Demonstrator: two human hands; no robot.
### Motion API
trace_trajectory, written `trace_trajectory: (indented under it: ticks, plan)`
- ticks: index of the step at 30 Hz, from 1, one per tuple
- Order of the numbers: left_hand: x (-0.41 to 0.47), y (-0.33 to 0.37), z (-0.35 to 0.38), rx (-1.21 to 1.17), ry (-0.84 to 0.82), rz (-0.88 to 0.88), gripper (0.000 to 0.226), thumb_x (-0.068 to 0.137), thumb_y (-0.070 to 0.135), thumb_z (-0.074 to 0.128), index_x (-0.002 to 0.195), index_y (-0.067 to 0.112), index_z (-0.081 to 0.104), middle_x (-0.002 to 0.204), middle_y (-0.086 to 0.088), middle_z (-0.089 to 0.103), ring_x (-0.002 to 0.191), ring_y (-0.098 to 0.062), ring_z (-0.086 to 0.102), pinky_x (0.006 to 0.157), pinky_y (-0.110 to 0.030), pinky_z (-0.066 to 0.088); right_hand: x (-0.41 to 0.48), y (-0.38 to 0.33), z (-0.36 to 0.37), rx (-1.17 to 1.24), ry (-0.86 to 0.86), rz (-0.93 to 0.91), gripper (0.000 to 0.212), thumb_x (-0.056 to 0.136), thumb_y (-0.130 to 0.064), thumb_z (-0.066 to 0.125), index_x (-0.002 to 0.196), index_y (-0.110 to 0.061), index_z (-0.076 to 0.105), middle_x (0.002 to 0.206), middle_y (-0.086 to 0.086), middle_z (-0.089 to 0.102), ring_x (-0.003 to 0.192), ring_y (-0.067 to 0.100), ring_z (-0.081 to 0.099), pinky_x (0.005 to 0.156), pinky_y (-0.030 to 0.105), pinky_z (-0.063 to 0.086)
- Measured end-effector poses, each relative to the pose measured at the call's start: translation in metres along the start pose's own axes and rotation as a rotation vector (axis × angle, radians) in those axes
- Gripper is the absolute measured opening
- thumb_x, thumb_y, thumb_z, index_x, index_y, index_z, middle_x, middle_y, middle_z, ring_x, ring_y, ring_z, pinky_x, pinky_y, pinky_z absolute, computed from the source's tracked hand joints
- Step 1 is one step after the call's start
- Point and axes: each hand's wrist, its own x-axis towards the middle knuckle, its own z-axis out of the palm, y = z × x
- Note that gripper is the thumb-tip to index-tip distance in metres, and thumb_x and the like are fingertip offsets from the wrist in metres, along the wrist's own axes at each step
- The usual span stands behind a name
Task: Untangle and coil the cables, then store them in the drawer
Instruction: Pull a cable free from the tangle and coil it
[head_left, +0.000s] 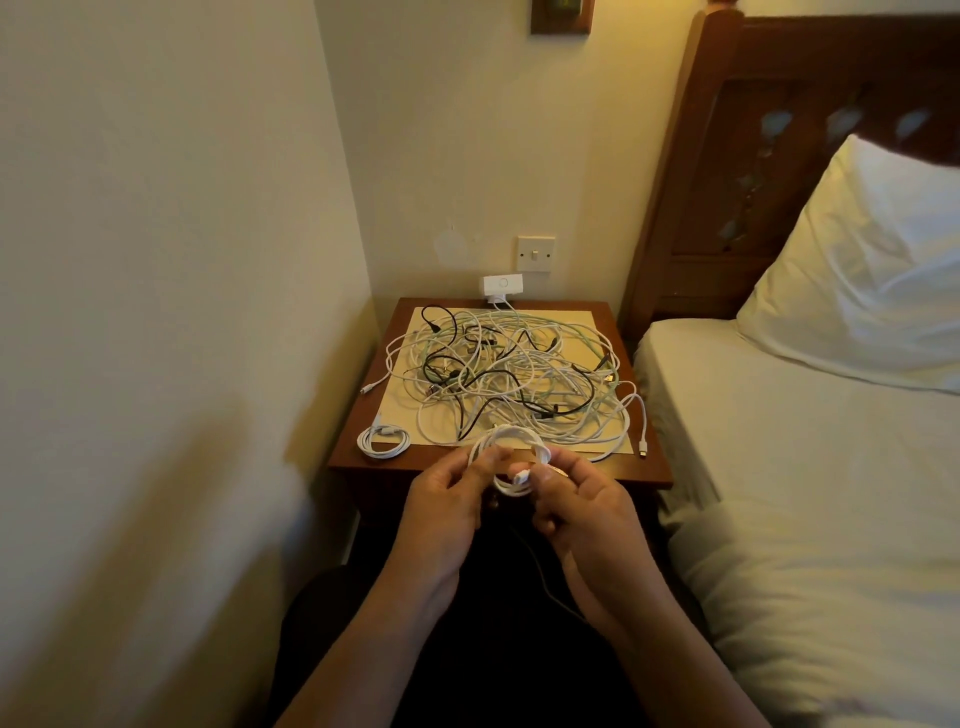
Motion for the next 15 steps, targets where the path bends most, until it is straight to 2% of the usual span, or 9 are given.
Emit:
trace_trajectory:
  ticks: [3,5,8,9,12,15]
  plan:
    - [-0.001,0.003,-0.013,0.029,-0.048,-0.113,0.020,0.100,0.027,0.061,0.106,0.020,0.078,0.069,0.011,0.068,0.053,0.004,0.052,0.051,-0.013,0.041,0.001,-0.005,-0.005,-0.169,-0.100,-0.015,0.022,0.098,-0.010,0.061,0.119,-0.015,0.065,0.093,0.006,0.077,0.071,0.007,0.063,0.058,0.019,0.044]
    - [0.003,0.002,-0.022,0.071,-0.008,-0.133,0.016,0.097,0.027,0.066,0.106,0.022,0.078,0.074,0.007,0.067,0.057,-0.003,0.049,0.053,-0.018,0.040,0.001,-0.004,-0.008,-0.270,-0.099,-0.018,0.020,0.100,-0.010,0.060,0.118,-0.017,0.064,0.093,0.006,0.078,0.074,0.011,0.064,0.063,0.022,0.046]
    - [0.007,0.003,-0.026,0.052,0.020,-0.160,0.018,0.100,0.026,0.062,0.099,0.013,0.076,0.074,-0.002,0.060,0.058,-0.008,0.047,0.057,-0.023,0.039,0.003,0.002,-0.008,-0.336,-0.078,-0.017,0.020,0.100,-0.010,0.061,0.118,-0.019,0.065,0.096,0.007,0.078,0.076,0.014,0.064,0.067,0.026,0.047]
    - [0.008,0.005,-0.027,-0.009,0.008,-0.177,0.022,0.102,0.023,0.057,0.100,0.011,0.075,0.078,-0.006,0.060,0.059,-0.010,0.048,0.059,-0.025,0.040,0.004,0.004,-0.007,-0.337,-0.072,-0.011,0.021,0.100,-0.009,0.061,0.118,-0.019,0.065,0.097,0.007,0.078,0.076,0.014,0.065,0.068,0.027,0.048]
    - [0.009,0.011,-0.032,-0.321,-0.088,-0.300,0.036,0.100,0.010,0.038,0.119,0.005,0.069,0.087,-0.012,0.065,0.067,-0.015,0.053,0.066,-0.028,0.039,0.007,0.009,-0.010,-0.294,-0.047,0.001,0.020,0.100,-0.008,0.061,0.118,-0.016,0.065,0.097,0.011,0.077,0.075,0.016,0.063,0.066,0.026,0.051]
    - [0.011,0.012,-0.043,-0.401,-0.201,-0.366,0.043,0.096,0.001,0.035,0.129,0.004,0.062,0.106,-0.015,0.071,0.074,-0.015,0.057,0.065,-0.025,0.042,0.008,0.010,-0.014,-0.280,-0.023,0.010,0.020,0.100,-0.009,0.062,0.118,-0.016,0.065,0.096,0.010,0.078,0.073,0.013,0.064,0.067,0.026,0.052]
